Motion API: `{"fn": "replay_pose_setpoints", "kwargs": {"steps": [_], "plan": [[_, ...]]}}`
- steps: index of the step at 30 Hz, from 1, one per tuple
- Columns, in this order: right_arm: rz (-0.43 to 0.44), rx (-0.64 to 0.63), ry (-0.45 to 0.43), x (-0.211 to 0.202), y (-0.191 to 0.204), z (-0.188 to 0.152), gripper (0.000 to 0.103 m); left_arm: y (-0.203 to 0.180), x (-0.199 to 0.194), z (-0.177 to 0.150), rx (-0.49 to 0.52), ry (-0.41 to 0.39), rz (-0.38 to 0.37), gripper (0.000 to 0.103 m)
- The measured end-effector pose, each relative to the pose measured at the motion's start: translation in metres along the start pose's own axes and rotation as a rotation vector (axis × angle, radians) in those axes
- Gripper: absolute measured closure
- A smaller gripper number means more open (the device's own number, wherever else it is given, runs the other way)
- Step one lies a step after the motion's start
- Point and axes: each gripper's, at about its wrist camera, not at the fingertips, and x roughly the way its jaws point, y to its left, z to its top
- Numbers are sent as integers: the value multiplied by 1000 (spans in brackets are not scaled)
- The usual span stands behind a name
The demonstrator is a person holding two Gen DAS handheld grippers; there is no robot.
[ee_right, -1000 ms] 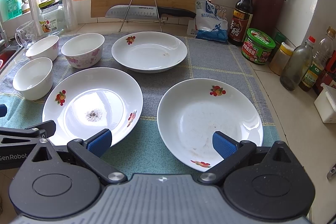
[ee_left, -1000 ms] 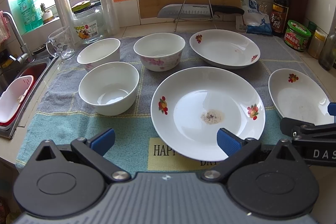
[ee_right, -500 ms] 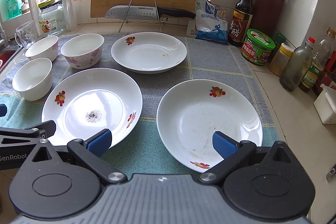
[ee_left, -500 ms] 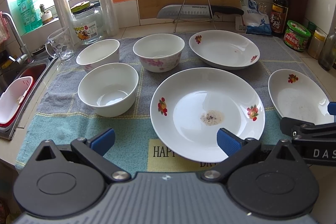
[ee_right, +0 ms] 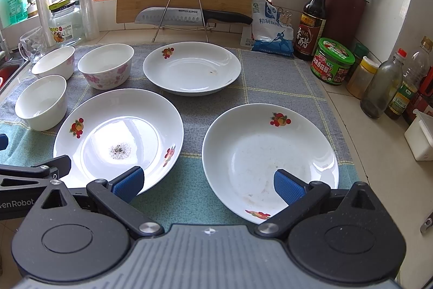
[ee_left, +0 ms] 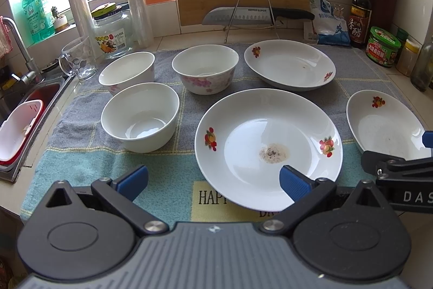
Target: Organize plates and bowls
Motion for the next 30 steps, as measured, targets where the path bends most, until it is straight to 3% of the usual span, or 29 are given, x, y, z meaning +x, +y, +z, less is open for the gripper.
{"fn": "replay_pose_setpoints", "kwargs": {"steps": [30], "plan": [[-19, 10, -21, -3, -1, 0, 0, 3, 6, 4, 24, -29, -46, 1]]}}
